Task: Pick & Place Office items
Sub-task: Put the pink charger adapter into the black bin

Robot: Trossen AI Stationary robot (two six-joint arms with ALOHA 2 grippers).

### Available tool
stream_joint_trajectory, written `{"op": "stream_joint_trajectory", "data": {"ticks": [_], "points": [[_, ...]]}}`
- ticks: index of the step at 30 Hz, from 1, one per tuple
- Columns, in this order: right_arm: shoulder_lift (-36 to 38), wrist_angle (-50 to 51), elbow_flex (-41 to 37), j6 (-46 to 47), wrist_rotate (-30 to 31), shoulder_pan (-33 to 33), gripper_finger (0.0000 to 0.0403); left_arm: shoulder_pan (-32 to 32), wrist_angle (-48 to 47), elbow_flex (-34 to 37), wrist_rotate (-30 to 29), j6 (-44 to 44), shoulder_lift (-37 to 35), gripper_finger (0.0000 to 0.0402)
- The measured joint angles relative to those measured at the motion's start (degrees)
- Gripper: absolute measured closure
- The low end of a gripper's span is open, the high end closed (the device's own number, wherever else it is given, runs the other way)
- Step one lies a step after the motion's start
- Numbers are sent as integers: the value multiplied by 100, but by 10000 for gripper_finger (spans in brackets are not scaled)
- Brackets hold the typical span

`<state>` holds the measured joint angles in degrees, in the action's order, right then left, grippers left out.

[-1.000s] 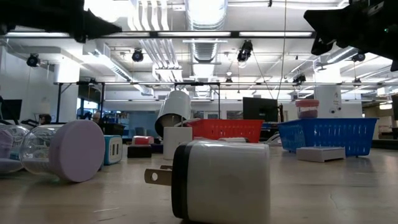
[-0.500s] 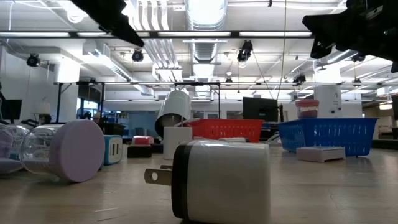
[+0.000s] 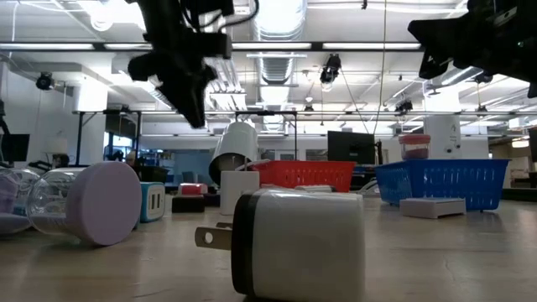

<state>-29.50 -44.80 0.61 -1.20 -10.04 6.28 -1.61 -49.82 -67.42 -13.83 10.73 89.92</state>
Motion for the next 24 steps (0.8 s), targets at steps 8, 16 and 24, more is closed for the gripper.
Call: {"op": "stream_joint_trajectory", "data": {"ticks": [8,16,24], "points": [[-2,138,1,86,-2,0,394,-26,299,14,225,226,443,160],[-3,144,2,233,-35,0,394,-96,399,16,628,454,609,95],[-24,149,2,253,-38,0,394,-269,369,23,951,539,893,96]]}}
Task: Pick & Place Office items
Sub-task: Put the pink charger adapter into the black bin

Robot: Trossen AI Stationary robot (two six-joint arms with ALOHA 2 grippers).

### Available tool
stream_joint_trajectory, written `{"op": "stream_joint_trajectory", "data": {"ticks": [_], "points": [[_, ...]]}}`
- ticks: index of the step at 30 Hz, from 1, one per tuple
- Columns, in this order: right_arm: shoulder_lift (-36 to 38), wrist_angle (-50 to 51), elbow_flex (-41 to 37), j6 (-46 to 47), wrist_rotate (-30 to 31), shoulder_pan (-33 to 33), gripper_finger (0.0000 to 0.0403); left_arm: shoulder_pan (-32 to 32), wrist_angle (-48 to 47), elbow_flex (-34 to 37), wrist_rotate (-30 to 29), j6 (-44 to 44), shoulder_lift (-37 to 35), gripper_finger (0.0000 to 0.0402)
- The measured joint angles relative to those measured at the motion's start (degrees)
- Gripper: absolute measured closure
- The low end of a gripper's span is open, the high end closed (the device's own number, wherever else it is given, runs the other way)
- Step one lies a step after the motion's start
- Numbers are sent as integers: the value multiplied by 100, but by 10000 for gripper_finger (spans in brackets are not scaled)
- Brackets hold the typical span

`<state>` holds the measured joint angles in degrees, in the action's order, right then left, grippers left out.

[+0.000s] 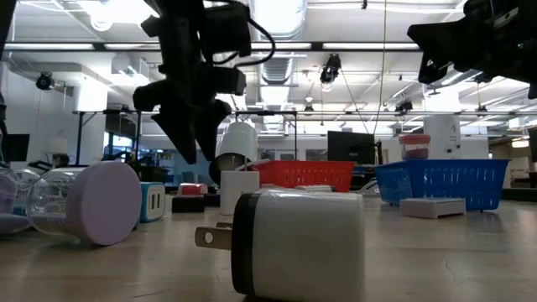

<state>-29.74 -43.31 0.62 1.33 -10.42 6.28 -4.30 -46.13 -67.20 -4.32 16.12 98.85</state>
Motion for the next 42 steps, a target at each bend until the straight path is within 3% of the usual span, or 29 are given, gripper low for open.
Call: {"op": "stream_joint_trajectory", "data": {"ticks": [13,27,37,42], "points": [[0,-2,0,4,-12,0,394,-108,22,15,52,293,517,96],[0,-13,0,-85,-8,0,394,-231,243,186,167,323,592,104],[0,-17,0,-178,-4,0,394,-266,366,203,328,462,824,131],[0,-15,0,-199,1,0,394,-270,426,203,326,494,824,163]]}}
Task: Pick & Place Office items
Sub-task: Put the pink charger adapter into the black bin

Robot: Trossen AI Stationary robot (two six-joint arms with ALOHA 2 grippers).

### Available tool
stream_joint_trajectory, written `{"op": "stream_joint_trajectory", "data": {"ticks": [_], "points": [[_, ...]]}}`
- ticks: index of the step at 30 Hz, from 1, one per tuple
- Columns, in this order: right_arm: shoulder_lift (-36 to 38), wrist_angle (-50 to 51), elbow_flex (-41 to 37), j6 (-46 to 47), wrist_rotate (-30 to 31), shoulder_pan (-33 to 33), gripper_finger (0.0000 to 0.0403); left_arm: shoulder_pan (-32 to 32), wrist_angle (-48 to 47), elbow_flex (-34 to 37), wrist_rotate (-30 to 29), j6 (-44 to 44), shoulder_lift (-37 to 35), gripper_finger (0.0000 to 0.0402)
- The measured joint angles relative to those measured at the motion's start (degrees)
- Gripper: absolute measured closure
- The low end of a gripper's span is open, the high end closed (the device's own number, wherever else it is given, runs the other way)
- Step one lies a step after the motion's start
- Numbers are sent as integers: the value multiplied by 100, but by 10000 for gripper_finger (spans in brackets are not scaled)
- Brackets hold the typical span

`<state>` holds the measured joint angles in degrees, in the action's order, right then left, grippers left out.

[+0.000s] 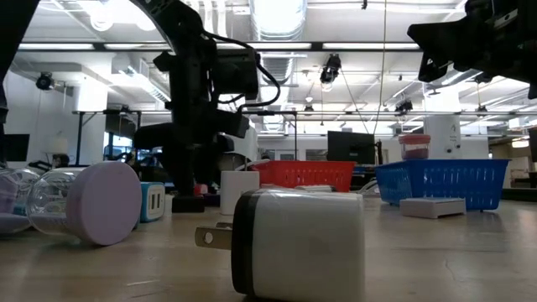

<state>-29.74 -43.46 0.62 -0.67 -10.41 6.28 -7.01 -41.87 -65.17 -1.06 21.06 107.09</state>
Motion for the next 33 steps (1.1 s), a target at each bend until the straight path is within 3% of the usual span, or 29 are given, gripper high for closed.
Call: {"op": "stream_joint_trajectory", "data": {"ticks": [8,14,19,26,33], "points": [[0,0,0,-5,0,0,394,0,-35,-2,0,0,-2,298],[0,0,0,-36,-1,0,394,0,-358,-64,-66,-13,-121,298],[0,4,0,-42,-2,0,394,0,-702,-122,-194,-132,-642,298],[0,11,0,-83,-2,0,394,0,-674,-73,20,-356,-2116,298],[0,20,0,-83,-2,0,394,-40,935,1112,934,-505,-4291,298]]}}
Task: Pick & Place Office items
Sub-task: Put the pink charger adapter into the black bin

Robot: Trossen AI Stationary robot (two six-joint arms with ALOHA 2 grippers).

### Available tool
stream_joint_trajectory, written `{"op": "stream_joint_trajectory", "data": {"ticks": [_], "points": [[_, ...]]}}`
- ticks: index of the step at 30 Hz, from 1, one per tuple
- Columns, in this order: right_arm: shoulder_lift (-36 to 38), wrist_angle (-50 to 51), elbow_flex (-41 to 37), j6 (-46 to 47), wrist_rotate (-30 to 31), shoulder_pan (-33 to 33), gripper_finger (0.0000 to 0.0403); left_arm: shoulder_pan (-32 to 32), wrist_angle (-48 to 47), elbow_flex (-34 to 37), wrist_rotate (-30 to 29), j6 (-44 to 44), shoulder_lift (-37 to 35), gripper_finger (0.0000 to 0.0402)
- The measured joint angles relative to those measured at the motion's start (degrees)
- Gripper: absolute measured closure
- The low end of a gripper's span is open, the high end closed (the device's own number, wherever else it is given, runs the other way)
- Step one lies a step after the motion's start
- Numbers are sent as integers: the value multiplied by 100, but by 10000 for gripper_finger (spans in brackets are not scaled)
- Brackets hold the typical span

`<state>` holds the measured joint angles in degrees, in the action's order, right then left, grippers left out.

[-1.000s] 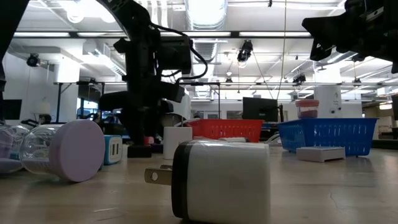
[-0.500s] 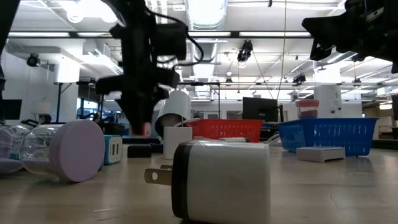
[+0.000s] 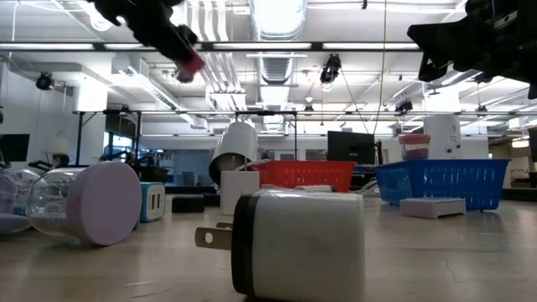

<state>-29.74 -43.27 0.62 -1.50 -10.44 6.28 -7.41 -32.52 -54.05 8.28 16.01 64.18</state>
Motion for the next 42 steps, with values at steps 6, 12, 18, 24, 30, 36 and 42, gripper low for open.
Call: {"op": "stream_joint_trajectory", "data": {"ticks": [6,12,18,24,30,36,42], "points": [[0,0,0,0,0,0,394,-127,1410,1551,12,-517,-1883,298],[0,1,0,0,7,0,394,-153,2564,3001,-240,-1153,-3445,298],[0,2,0,29,33,0,394,-154,3355,4044,-681,-1731,-4423,298],[0,17,0,53,50,0,394,-154,4050,4722,-953,-1985,-5080,298],[-3,153,2,87,52,0,394,-154,4073,4899,-1187,-2066,-5343,298],[-2,151,2,90,92,0,394,-154,4074,5100,-1227,-2098,-5359,298],[-2,149,2,111,162,4,394,-154,4063,5246,-1263,-2113,-5359,298]]}}
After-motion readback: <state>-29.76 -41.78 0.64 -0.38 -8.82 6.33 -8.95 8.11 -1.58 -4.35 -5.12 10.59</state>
